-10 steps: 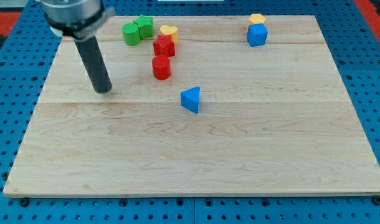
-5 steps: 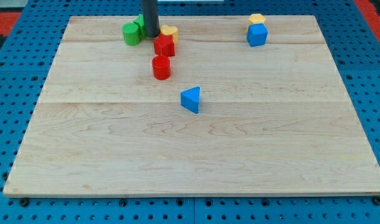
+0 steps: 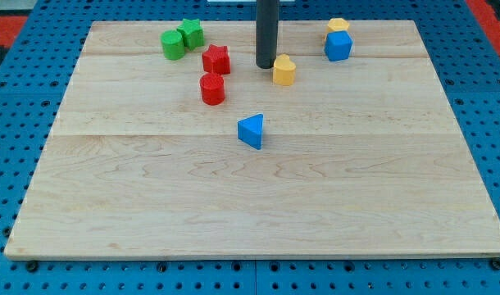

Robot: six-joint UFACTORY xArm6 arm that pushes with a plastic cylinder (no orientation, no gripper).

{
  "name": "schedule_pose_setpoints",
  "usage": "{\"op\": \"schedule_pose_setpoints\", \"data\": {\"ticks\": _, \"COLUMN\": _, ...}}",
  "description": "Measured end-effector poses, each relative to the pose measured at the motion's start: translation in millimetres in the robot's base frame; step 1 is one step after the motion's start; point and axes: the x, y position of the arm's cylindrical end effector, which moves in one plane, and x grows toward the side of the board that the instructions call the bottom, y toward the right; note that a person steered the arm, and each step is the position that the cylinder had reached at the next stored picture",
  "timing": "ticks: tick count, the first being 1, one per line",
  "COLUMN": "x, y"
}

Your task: Keep yellow blocks and blue blocks in a vertical line towards top right

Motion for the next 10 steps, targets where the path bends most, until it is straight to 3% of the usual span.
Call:
{"op": "schedule_pose_setpoints", "data": {"ticks": 6, "x": 12.8, "y": 11.6}}
{"op": "schedule_pose_setpoints", "data": {"ticks": 8, "x": 41.1, "y": 48.7}}
{"op": "schedule_pose_setpoints", "data": {"ticks": 10, "x": 30.7, "y": 101.8}}
